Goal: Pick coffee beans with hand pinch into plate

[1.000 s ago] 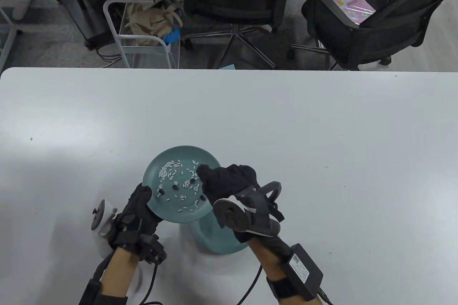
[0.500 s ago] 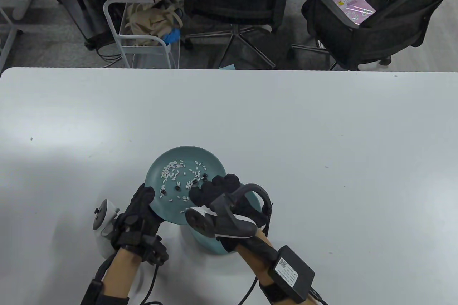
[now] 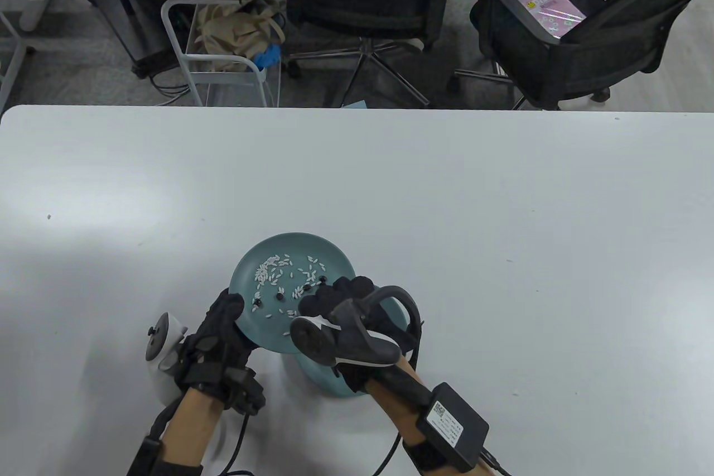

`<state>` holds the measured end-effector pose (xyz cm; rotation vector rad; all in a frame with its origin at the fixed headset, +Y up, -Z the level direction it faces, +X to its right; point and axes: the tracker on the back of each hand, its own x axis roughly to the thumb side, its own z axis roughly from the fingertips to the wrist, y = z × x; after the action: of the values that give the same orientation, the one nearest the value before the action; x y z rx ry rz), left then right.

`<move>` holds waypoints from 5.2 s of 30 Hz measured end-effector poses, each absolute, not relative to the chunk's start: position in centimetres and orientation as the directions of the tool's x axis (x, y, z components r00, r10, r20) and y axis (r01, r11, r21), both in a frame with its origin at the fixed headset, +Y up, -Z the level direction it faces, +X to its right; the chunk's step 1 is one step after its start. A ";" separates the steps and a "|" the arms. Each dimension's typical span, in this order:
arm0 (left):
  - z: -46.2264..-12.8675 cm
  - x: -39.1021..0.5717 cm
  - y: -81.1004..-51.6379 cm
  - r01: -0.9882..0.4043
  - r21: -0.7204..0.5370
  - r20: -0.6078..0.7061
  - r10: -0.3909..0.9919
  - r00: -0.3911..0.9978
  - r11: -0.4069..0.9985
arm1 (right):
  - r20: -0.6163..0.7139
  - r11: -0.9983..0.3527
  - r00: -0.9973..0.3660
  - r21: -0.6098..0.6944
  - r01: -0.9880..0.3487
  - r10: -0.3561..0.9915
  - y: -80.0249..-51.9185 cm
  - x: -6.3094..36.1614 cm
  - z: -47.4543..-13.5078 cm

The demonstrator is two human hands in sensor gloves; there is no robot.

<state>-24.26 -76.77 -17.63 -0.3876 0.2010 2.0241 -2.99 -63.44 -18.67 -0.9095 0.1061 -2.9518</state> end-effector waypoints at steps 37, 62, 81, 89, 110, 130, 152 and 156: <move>-17.6 -23.8 -76.8 -0.888 -0.049 -0.365 0.836 -0.410 -0.457 | 0.540 -0.999 -0.841 0.011 0.033 -0.022 -63.7 -2.6 -19.0; -17.8 -24.3 -76.3 -0.872 -0.040 -0.347 0.825 -0.445 -0.487 | 0.520 -0.977 -0.850 -0.122 -0.174 0.087 -60.9 0.1 -18.5; -17.8 -26.3 -76.1 -0.859 0.029 -0.315 0.811 -0.494 -0.512 | 0.356 -0.972 -0.907 0.019 -0.234 0.225 -62.7 3.6 -20.8; -17.8 -26.3 -76.1 -0.855 0.032 -0.316 0.807 -0.499 -0.517 | 0.311 -0.972 -0.931 0.191 -0.135 0.190 -66.5 3.4 -21.9; -17.9 -26.2 -76.1 -0.854 0.020 -0.315 0.808 -0.499 -0.520 | 0.377 -0.925 -0.920 0.378 0.045 0.110 -71.4 0.7 -21.8; -17.8 -26.1 -76.2 -0.858 0.016 -0.315 0.812 -0.492 -0.513 | 0.358 -0.944 -0.922 0.329 -0.024 0.148 -70.4 1.3 -22.3; -17.7 -24.0 -75.8 -0.867 -0.069 -0.333 0.831 -0.446 -0.493 | 0.468 -0.969 -0.883 -0.200 -0.145 0.036 -60.6 -0.1 -20.0; -17.7 -24.0 -75.8 -0.868 -0.072 -0.332 0.833 -0.443 -0.491 | 0.461 -0.981 -0.881 -0.194 0.015 -0.105 -61.2 -0.9 -19.7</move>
<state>-23.99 -75.80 -17.68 -0.3950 0.1313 2.0489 -0.88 -61.22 -19.74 -0.7442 0.2862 -2.9746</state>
